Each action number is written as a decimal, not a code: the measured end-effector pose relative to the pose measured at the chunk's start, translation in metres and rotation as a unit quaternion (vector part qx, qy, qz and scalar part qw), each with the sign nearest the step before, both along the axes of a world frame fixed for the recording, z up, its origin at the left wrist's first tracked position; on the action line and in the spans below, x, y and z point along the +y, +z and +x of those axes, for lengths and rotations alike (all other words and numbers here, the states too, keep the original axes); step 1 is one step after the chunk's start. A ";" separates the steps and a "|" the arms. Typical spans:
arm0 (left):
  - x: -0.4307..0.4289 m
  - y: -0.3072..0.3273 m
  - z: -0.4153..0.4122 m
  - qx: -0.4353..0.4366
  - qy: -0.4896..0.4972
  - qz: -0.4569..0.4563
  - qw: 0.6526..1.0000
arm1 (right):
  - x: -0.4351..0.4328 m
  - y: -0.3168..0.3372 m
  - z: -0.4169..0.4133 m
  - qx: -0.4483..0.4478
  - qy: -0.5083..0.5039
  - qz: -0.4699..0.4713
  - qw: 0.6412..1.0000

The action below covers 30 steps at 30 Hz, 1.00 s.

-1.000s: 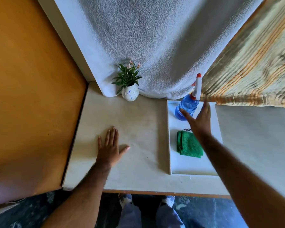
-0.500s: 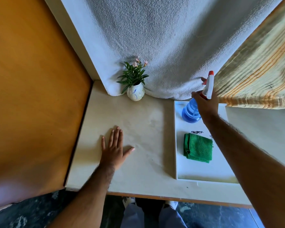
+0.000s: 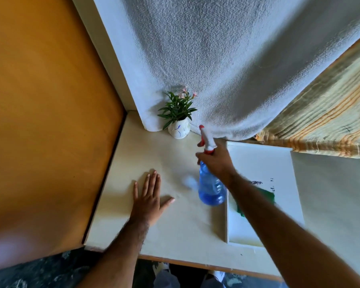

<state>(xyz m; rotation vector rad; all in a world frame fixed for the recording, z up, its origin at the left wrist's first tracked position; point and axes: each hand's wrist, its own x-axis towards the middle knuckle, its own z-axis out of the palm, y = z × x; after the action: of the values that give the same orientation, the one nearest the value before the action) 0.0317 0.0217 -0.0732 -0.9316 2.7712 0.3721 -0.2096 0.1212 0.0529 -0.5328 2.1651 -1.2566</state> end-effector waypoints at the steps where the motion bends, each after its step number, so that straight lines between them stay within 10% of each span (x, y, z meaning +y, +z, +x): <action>1: 0.001 -0.001 0.001 0.011 -0.002 -0.008 1.000 | -0.004 -0.006 0.004 -0.007 0.009 0.027 1.000; 17: -0.001 -0.002 0.003 0.024 -0.002 -0.042 0.999 | -0.066 -0.028 0.014 0.088 0.040 0.218 0.971; 30: -0.002 0.003 0.002 0.007 -0.004 -0.038 0.999 | -0.060 -0.031 0.010 0.072 0.007 0.200 0.977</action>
<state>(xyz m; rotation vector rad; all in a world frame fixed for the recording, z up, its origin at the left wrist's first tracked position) 0.0333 0.0197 -0.0703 -0.9385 2.8197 0.2738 -0.1993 0.0609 0.0220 -0.4782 2.4447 -0.7602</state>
